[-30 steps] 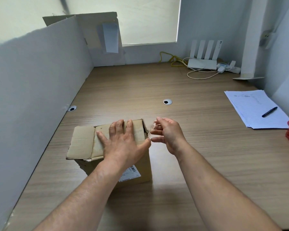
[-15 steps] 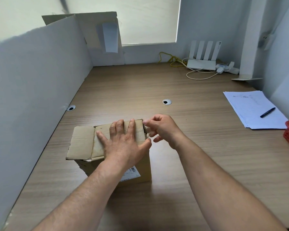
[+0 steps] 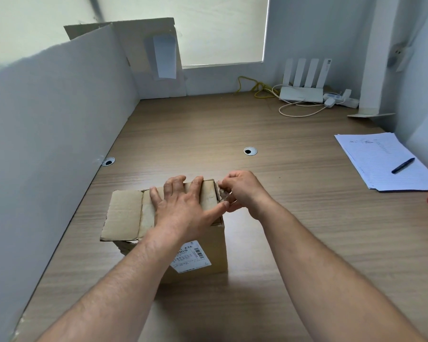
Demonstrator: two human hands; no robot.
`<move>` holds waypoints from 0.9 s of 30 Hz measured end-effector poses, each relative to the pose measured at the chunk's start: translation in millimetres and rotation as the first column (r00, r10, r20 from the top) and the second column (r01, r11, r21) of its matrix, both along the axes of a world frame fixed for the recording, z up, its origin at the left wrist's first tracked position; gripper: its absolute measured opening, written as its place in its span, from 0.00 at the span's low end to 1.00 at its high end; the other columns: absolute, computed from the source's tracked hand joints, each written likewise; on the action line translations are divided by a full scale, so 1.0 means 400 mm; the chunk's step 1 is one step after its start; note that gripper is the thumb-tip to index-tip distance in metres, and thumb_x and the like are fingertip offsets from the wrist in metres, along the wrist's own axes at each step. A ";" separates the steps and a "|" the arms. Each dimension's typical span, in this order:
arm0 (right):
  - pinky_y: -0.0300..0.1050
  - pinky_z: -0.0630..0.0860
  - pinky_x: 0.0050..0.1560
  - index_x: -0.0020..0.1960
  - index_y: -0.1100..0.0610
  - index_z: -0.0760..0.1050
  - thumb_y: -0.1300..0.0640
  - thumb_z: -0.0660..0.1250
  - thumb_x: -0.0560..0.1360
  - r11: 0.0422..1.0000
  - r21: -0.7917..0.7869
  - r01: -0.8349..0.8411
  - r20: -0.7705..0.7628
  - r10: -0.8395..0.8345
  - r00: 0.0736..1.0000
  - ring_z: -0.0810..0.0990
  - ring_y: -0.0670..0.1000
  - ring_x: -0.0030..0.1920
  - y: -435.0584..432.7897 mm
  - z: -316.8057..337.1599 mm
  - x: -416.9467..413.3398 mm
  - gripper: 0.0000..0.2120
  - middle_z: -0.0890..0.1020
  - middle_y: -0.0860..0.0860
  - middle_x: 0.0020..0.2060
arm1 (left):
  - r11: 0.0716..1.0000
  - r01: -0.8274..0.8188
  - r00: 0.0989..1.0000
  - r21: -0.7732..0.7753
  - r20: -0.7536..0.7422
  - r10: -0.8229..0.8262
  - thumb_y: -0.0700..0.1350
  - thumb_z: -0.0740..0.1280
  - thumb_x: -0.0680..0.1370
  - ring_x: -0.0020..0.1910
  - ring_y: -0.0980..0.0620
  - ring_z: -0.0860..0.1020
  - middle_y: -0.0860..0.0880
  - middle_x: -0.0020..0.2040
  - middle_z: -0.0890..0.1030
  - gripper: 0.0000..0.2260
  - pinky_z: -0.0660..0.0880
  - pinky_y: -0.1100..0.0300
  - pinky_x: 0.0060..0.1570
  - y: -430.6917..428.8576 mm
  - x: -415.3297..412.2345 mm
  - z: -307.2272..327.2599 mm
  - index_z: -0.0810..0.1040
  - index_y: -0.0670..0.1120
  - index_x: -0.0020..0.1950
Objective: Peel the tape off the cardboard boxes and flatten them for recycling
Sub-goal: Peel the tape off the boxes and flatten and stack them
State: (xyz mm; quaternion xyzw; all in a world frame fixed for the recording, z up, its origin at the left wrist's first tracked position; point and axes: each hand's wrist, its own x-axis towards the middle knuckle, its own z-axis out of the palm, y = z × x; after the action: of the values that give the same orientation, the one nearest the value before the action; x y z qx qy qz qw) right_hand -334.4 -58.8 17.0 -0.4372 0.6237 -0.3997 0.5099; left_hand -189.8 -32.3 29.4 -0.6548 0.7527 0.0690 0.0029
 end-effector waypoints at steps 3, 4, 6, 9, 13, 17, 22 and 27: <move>0.40 0.74 0.25 0.36 0.58 0.71 0.64 0.63 0.77 1.000 0.009 0.014 0.138 -0.015 0.990 0.74 0.49 0.24 0.015 -0.012 -0.002 0.10 0.75 0.53 0.29 | 1.000 0.002 1.000 -0.024 -0.016 -0.002 0.77 0.47 0.69 0.75 0.46 0.53 0.47 0.73 0.59 0.41 0.45 0.37 0.72 -0.008 0.002 -0.009 0.53 0.57 0.77; 0.40 0.75 0.26 0.37 0.58 0.71 0.65 0.62 0.77 1.000 0.017 0.016 0.189 -0.019 0.982 0.74 0.48 0.24 0.021 -0.019 -0.001 0.10 0.75 0.53 0.30 | 0.999 -0.001 1.000 -0.038 -0.024 0.000 0.76 0.49 0.70 0.74 0.46 0.54 0.47 0.73 0.60 0.40 0.45 0.37 0.72 -0.010 0.002 -0.012 0.53 0.57 0.77; 0.41 0.77 0.30 0.38 0.58 0.72 0.65 0.62 0.77 0.999 0.037 0.014 0.334 -0.026 0.942 0.75 0.48 0.27 0.033 -0.036 0.001 0.09 0.74 0.52 0.30 | 0.998 -0.010 0.999 -0.067 -0.040 0.007 0.74 0.51 0.71 0.74 0.46 0.55 0.47 0.72 0.61 0.38 0.46 0.37 0.71 -0.011 0.004 -0.017 0.54 0.57 0.77; 0.44 0.79 0.36 0.39 0.59 0.73 0.66 0.62 0.77 1.000 0.017 0.005 0.503 -0.013 0.864 0.75 0.48 0.30 0.052 -0.060 0.007 0.09 0.74 0.53 0.30 | 0.995 -0.022 0.999 -0.093 -0.052 0.017 0.73 0.53 0.72 0.73 0.46 0.56 0.47 0.71 0.62 0.37 0.47 0.37 0.71 -0.011 0.007 -0.022 0.55 0.57 0.76; 0.38 0.76 0.30 0.38 0.61 0.73 0.65 0.62 0.78 0.995 -0.063 0.077 0.452 -0.040 0.891 0.73 0.48 0.29 0.057 -0.053 0.025 0.10 0.73 0.54 0.31 | 0.994 -0.018 0.998 -0.107 -0.069 0.011 0.75 0.52 0.71 0.72 0.47 0.56 0.47 0.71 0.63 0.37 0.48 0.38 0.71 -0.007 0.008 -0.021 0.57 0.58 0.76; 0.39 0.74 0.27 0.42 0.62 0.75 0.65 0.63 0.78 0.987 -0.158 0.023 0.265 0.020 0.964 0.73 0.46 0.27 0.040 -0.020 0.033 0.06 0.76 0.52 0.30 | 0.995 -0.009 0.995 -0.096 -0.099 0.000 0.77 0.41 0.65 0.71 0.48 0.58 0.48 0.68 0.65 0.41 0.48 0.43 0.72 0.005 0.023 -0.006 0.57 0.63 0.75; 0.42 0.73 0.27 0.37 0.60 0.73 0.66 0.61 0.76 0.994 -0.072 -0.081 0.309 0.099 0.946 0.72 0.49 0.25 0.037 0.003 0.031 0.10 0.75 0.52 0.28 | 0.996 0.024 0.977 -0.090 -0.208 -0.042 0.60 0.42 0.71 0.63 0.52 0.64 0.54 0.54 0.66 0.30 0.53 0.53 0.62 -0.027 0.059 0.016 0.62 0.66 0.74; 0.41 0.74 0.25 0.38 0.60 0.71 0.62 0.62 0.77 0.989 -0.046 -0.142 0.253 0.149 0.956 0.71 0.50 0.25 0.040 -0.006 0.036 0.08 0.72 0.53 0.28 | 0.981 0.190 0.959 0.026 -0.218 -0.180 0.57 0.44 0.75 0.63 0.53 0.65 0.55 0.54 0.66 0.25 0.55 0.55 0.60 -0.061 0.066 0.026 0.65 0.68 0.70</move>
State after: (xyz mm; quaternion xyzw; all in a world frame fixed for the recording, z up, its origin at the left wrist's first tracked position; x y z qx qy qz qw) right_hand -319.9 -42.7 14.4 -0.4336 0.5135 -0.4228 0.6079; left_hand -163.6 -56.5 39.6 -0.5699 0.8047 0.1561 -0.0568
